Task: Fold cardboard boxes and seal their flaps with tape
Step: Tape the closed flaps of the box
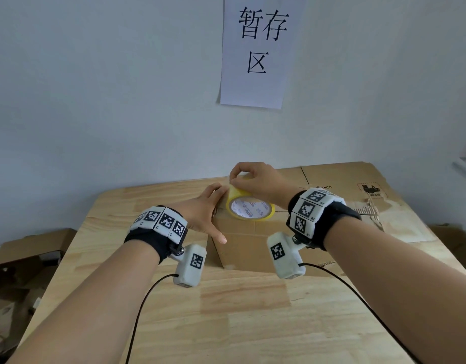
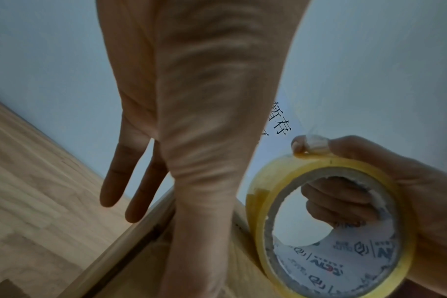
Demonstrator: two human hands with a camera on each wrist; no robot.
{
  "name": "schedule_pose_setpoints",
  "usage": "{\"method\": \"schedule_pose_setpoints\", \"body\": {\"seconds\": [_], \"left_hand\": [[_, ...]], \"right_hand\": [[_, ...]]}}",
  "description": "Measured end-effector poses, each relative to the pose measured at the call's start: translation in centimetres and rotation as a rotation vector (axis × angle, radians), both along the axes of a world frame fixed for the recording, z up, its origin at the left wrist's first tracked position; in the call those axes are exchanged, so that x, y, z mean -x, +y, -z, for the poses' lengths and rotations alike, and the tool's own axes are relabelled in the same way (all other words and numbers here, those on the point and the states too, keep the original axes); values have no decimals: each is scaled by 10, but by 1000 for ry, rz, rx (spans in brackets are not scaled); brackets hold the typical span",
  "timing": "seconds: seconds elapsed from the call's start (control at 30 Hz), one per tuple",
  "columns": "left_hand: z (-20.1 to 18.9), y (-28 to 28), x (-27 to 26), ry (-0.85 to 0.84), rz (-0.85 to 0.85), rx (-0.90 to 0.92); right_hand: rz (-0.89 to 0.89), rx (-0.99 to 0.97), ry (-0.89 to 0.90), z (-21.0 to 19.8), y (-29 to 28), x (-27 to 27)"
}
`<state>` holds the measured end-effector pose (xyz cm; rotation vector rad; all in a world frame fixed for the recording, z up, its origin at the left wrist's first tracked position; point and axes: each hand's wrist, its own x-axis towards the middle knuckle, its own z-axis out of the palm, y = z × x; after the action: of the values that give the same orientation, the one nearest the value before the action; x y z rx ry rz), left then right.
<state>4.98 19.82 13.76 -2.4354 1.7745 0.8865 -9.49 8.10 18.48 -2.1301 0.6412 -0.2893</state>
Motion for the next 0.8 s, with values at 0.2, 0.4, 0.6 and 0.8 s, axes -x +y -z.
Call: {"method": "schedule_pose_setpoints", "body": {"seconds": [0.2, 0.4, 0.6, 0.8], "left_hand": [[13, 7, -1, 305, -133, 131], [51, 14, 32, 1006, -624, 497], [44, -3, 46, 920, -832, 602], [50, -9, 51, 642, -816, 683]], "right_hand": [[8, 2, -16, 4, -2, 0], [33, -34, -27, 7, -2, 2], [37, -75, -41, 6, -4, 1], [28, -60, -51, 7, -7, 1]]}}
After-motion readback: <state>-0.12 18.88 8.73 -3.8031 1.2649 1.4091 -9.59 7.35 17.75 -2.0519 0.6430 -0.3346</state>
